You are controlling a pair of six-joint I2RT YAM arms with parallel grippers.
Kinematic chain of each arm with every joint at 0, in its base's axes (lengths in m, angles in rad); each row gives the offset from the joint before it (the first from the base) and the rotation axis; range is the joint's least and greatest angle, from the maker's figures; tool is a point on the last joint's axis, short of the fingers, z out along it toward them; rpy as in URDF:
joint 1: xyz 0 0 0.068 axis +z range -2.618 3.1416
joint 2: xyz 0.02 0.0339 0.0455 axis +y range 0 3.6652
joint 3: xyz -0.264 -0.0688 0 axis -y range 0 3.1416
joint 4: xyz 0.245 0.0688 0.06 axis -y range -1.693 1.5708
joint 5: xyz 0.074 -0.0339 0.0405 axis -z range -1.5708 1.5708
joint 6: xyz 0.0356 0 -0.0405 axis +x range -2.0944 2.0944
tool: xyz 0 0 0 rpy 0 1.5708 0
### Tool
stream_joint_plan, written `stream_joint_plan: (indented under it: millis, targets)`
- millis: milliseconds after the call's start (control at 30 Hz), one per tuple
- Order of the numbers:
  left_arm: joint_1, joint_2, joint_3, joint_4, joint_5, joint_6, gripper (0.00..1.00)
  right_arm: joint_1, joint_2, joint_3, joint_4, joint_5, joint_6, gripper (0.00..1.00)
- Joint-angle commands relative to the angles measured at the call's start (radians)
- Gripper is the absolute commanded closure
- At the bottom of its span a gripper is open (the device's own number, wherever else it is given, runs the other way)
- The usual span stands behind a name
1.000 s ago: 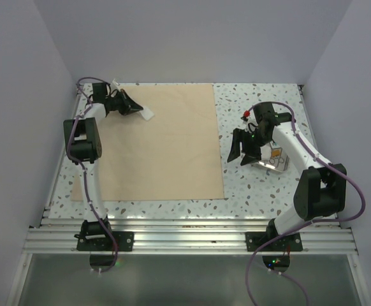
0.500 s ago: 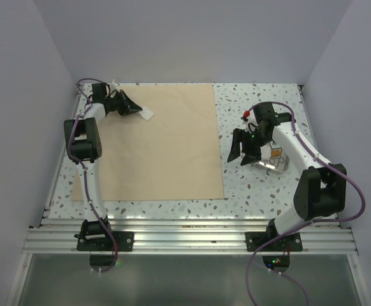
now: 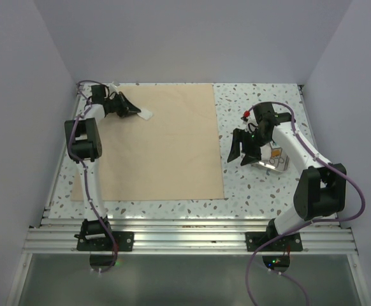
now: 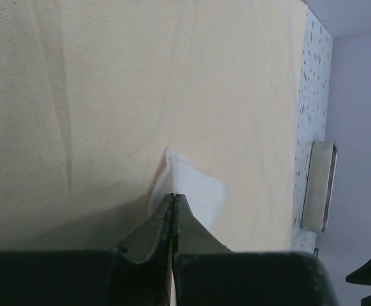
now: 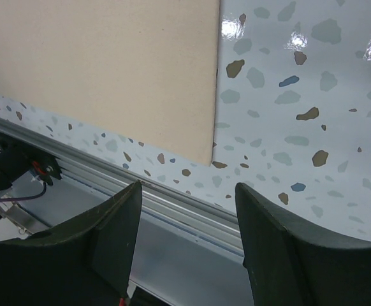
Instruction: Prepare the surgical pack
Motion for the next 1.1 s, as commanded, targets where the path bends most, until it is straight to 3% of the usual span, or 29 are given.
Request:
stream_joint_plan:
  millis: [0,600,667,800,1067]
  targets:
    - [0.008,0.019,0.065,-0.008,0.015,0.015,1.00,-0.001,0.010,0.021,-0.006,-0.002,0.014,0.36]
    - [0.008,0.057,0.088,0.035,0.040,-0.037,1.00,-0.001,0.025,0.019,0.002,-0.007,0.023,0.36]
    - [0.008,0.059,0.085,0.030,0.041,-0.034,0.95,-0.001,0.023,0.016,0.002,-0.007,0.025,0.36]
    - [0.006,0.044,0.086,0.010,0.024,-0.016,0.75,-0.003,0.019,0.005,0.008,-0.009,0.028,0.36]
    - [0.011,-0.024,0.086,0.001,-0.034,-0.005,0.62,-0.001,0.011,0.001,0.017,-0.016,0.028,0.36]
